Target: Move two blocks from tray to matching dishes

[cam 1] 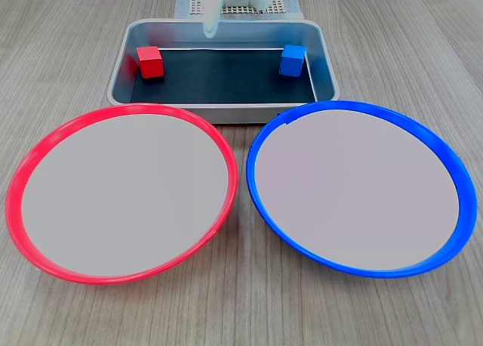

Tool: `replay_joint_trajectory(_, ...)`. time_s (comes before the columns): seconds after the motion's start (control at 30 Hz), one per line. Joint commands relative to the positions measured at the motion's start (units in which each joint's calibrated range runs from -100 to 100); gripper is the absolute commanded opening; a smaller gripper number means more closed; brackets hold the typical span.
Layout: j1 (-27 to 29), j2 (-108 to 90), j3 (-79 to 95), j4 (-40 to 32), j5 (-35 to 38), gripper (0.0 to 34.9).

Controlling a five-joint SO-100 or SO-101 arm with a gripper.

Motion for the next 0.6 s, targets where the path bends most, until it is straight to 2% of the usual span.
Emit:
replay_joint_trajectory(0.0, 7.24, 18.09, -19.35, 10.72, 10.45, 0.3)
replay_joint_trajectory(0.03, 9.78, 21.67, -22.17, 13.36, 12.89, 0.3)
replay_joint_trajectory(0.13, 15.90, 28.24, -25.26, 18.06, 18.75, 5.3)
replay_joint_trajectory(0.2, 18.91, 30.46, -24.17, 16.25, 21.44, 9.0)
replay_joint_trajectory(0.33, 20.98, 32.84, -21.26, 10.22, 24.96, 17.4)
replay_joint_trajectory(0.57, 22.30, 38.47, -20.07, 3.29, 26.13, 17.2)
